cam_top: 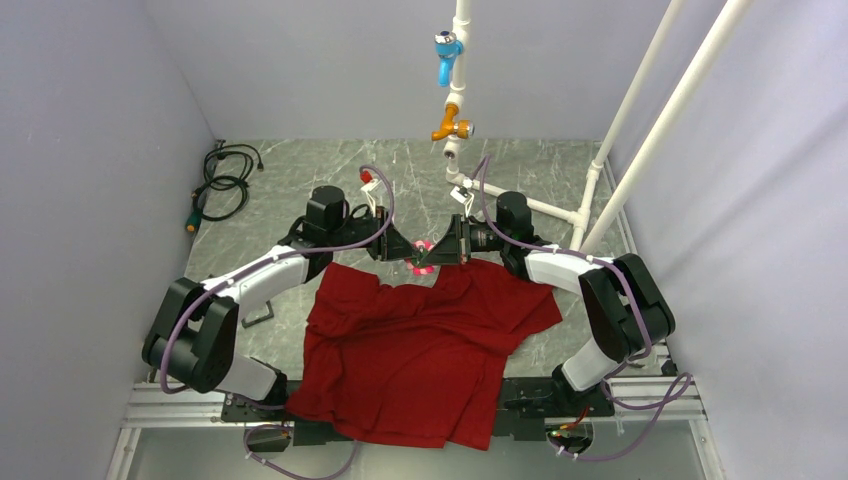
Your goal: Remove the brooch from the garment
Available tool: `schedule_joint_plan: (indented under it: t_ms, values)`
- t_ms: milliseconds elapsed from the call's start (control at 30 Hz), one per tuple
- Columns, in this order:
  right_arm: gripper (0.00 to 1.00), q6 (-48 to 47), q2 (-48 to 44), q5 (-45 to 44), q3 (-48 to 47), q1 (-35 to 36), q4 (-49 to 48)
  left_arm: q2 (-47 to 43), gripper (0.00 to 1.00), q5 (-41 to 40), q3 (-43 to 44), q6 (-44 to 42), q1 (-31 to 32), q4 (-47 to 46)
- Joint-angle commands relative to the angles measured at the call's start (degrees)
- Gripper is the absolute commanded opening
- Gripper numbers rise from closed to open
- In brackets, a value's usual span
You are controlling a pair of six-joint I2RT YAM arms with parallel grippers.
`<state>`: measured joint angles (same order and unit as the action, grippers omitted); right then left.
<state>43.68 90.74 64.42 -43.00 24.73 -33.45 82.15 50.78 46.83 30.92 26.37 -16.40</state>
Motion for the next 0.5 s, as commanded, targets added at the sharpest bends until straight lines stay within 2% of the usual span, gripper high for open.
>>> schedule_joint_plan:
  t_ms: [0, 467]
  values:
    - [0.0, -0.6, -2.3, 1.1, -0.2, 0.5, -3.5, 1.1, 0.3, 0.8, 2.6, -0.9, 0.4, -0.8]
    - [0.0, -0.8, -2.4, 1.6, -0.1, 0.6, -4.1, 2.4, 0.3, 1.3, 3.9, -1.6, 1.4, 0.0]
